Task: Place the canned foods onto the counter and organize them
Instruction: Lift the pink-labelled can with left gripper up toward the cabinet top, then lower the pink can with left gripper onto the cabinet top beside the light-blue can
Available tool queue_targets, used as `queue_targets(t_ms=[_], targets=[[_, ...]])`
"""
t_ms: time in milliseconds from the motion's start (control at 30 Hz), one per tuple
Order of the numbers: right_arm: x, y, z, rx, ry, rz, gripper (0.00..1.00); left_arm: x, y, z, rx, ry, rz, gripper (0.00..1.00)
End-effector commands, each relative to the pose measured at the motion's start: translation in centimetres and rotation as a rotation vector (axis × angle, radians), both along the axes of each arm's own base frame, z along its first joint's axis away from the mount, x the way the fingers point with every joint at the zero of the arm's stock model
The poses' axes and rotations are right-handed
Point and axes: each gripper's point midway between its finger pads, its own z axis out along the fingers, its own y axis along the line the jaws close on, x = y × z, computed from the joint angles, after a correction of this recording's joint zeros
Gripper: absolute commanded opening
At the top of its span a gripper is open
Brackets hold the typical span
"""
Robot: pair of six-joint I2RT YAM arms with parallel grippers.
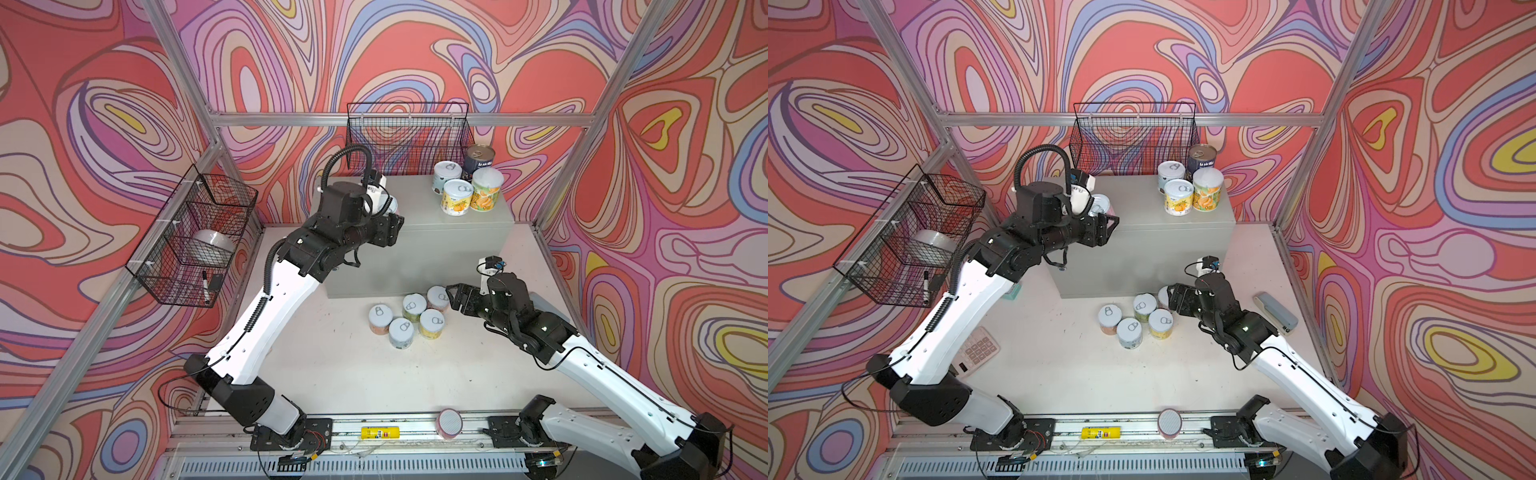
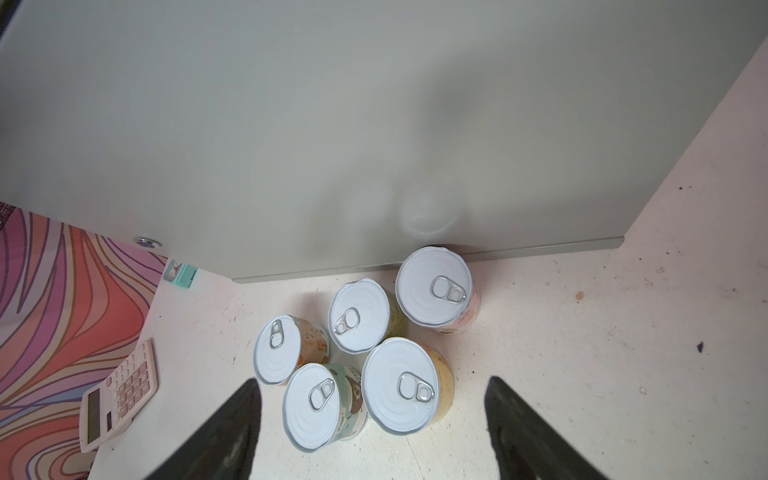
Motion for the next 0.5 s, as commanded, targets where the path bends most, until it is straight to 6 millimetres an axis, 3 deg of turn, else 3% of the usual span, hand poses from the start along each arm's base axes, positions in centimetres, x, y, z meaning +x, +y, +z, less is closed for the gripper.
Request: queue_targets(t_ms=[0, 467], targets=[[-0.3, -0.1, 0.9, 0.013, -0.005, -0.005, 0.87, 2.2, -1.5, 3.8, -0.092, -0.13, -0.02, 0.0], [-0.2, -0.4, 1.4, -0.005, -0.018, -0.018, 0.87, 7.9, -4.8, 2.7, -0.061, -0.132, -0.015, 0.0]])
